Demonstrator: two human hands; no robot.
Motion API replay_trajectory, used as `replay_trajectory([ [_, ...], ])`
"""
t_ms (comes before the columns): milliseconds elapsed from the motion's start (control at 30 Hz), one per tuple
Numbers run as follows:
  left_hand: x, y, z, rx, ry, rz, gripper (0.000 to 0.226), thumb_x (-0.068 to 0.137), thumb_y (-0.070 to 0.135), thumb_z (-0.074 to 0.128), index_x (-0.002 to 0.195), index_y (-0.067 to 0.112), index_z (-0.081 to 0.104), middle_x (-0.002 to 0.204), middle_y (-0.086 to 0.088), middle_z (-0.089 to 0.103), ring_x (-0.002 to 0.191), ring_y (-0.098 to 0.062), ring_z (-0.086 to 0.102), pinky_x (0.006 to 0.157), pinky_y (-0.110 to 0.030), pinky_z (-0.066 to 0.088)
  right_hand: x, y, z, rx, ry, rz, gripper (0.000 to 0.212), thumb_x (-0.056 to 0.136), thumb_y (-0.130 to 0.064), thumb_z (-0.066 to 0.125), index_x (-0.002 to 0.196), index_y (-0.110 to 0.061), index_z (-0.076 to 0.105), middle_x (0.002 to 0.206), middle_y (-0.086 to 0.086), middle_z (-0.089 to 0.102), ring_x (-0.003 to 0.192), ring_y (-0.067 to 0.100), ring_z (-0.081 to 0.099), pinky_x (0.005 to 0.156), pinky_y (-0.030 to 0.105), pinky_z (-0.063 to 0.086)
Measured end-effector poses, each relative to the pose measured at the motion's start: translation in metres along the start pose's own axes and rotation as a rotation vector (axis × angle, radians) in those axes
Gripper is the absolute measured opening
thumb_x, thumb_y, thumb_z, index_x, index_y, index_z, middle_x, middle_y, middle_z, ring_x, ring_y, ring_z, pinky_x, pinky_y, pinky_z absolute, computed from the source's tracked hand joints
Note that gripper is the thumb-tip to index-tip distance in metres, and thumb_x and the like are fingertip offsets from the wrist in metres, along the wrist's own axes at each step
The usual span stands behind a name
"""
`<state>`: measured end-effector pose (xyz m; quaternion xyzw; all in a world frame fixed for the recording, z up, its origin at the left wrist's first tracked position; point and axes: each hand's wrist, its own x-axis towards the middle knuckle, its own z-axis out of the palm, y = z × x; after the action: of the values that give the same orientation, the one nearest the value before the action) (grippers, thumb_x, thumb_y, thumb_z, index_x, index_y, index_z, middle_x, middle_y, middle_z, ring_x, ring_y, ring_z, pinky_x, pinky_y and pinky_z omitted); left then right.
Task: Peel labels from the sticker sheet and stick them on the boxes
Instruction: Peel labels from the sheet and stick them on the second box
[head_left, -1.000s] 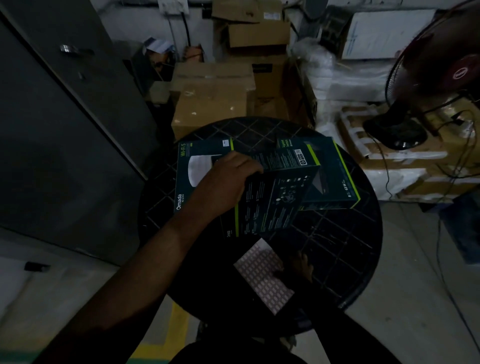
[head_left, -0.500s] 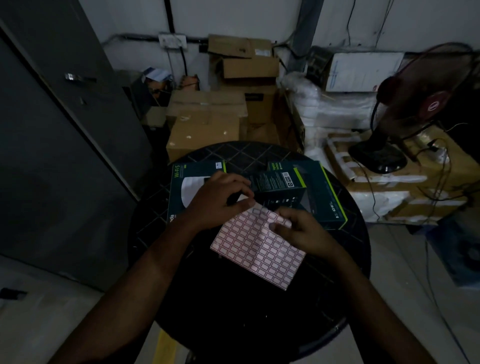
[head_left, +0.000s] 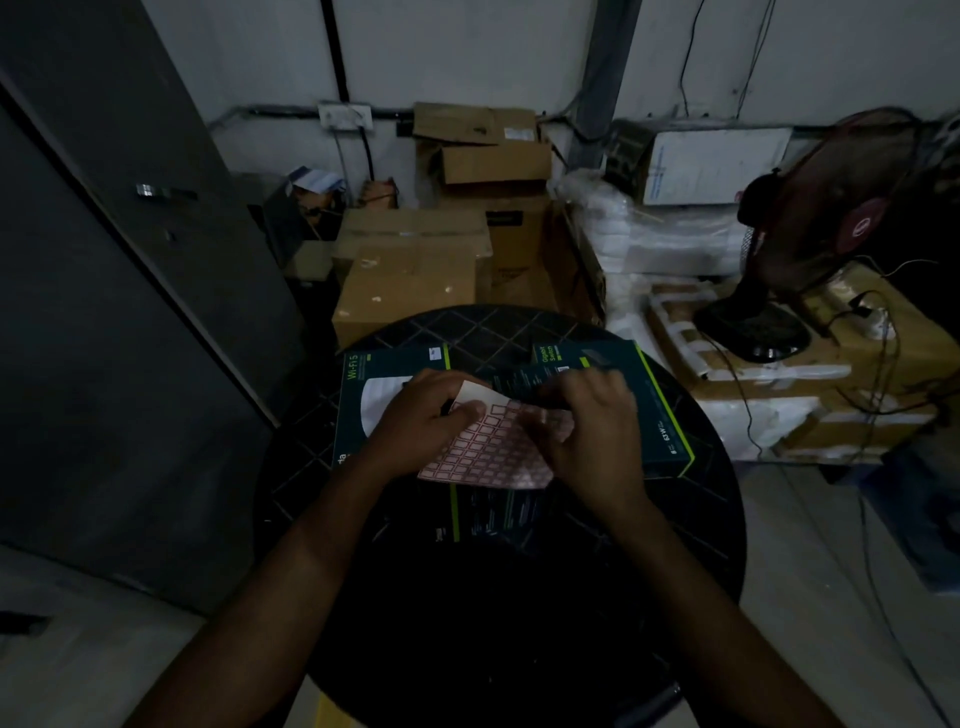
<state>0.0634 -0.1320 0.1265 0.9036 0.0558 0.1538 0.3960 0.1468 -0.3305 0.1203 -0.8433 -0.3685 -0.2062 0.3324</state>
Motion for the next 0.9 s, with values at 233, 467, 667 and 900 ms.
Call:
replay_trajectory([
  [233,0.0,0.002,-0.001,-0.091,-0.013,-0.062,0.026,0.093,0.017,0.065,0.119,0.017,0.068,0.107,0.015,0.06,0.114,-0.016,0.053,0.099,-0.039,0.046,-0.001,-0.011,0.021,0.319,-0.097,0.013,0.023,0.08,-0.024,0.084,0.098,-0.013,0.075,0.094,0.001,0.071,0.079,0.007,0.063,0.073,0.013,0.048],
  [467,0.0,0.003,-0.003,-0.104,-0.032,-0.039,0.026,0.094,0.012,0.063,0.116,0.023,0.068,0.103,0.025,0.054,0.113,-0.013,0.051,0.098,-0.035,0.045,0.002,-0.017,0.024,0.428,-0.09,0.079,0.012,0.083,-0.019,0.081,0.094,-0.015,0.08,0.087,-0.003,0.077,0.072,-0.008,0.065,0.069,0.007,0.051],
  [667,0.001,0.004,-0.003,-0.074,-0.045,-0.021,0.026,0.093,0.014,0.064,0.116,0.024,0.069,0.102,0.028,0.053,0.114,-0.012,0.05,0.097,-0.037,0.046,0.002,-0.019,0.023,0.394,-0.075,0.074,0.013,0.084,-0.013,0.079,0.096,-0.013,0.08,0.087,0.002,0.079,0.073,-0.003,0.067,0.068,0.008,0.054],
  [900,0.001,0.002,-0.005,-0.117,-0.06,-0.099,0.028,0.091,0.031,0.064,0.117,0.024,0.069,0.109,0.017,0.058,0.114,-0.017,0.055,0.098,-0.047,0.048,0.0,-0.013,0.021,0.418,-0.062,0.035,0.02,0.085,-0.014,0.077,0.105,-0.016,0.077,0.097,-0.004,0.076,0.082,-0.001,0.068,0.075,0.013,0.054],
])
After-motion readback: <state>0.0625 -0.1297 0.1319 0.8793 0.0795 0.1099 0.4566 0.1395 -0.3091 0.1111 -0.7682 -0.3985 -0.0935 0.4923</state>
